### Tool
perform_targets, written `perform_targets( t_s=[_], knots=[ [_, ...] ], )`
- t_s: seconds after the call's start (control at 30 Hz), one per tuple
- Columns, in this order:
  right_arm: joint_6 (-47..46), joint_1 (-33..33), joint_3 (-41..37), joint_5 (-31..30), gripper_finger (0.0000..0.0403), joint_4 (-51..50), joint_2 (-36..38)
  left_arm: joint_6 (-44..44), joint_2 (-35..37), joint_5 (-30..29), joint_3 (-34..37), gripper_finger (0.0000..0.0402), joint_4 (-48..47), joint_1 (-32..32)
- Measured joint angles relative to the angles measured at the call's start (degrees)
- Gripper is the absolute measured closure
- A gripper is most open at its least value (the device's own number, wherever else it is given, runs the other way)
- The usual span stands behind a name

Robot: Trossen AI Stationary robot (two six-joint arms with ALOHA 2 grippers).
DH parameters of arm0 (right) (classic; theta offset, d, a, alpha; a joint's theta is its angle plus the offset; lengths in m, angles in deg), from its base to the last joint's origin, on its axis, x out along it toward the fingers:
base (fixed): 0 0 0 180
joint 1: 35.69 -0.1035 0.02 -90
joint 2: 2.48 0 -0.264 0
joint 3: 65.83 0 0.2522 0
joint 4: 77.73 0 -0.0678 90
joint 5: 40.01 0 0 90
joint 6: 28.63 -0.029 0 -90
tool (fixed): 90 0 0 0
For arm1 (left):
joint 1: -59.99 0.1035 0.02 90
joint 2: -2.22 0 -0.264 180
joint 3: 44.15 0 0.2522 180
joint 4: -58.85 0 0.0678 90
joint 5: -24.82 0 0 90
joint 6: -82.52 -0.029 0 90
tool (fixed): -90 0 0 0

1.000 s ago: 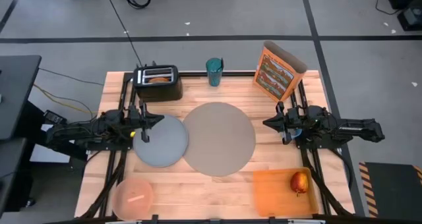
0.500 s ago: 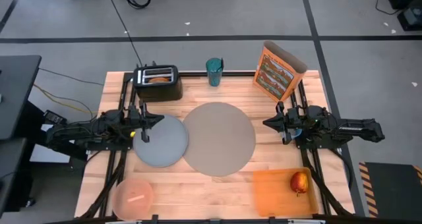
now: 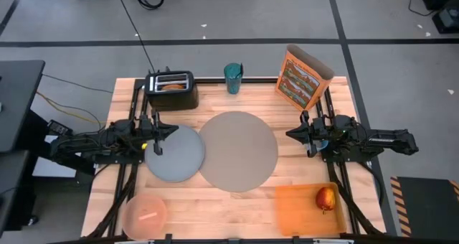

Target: Arrange a breakfast setting

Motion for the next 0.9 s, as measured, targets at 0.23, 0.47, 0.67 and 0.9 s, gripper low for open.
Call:
perform_targets(
  t_s=[0.23, 0.47, 0.67, 0.9],
  knots=[
    [-0.02, 0.00, 0.00, 0.00, 0.0376, -0.02, -0.02, 0.00, 0.00, 0.00, 0.02, 0.0390, 0.02, 0.00],
    [-0.02, -0.02, 0.01, 0.00, 0.0376, -0.02, -0.02, 0.00, 0.00, 0.01, 0.00, 0.0390, 0.00, 0.02],
    [-0.02, -0.01, 0.01, 0.02, 0.0376, -0.02, -0.02, 0.00, 0.00, 0.00, 0.01, 0.0390, 0.85, 0.01],
    [-0.02, 0.00, 0.01, 0.00, 0.0376, -0.01, -0.01, -2.18, 0.00, -0.15, 0.01, 0.0390, 6.43, 0.00]
  ],
)
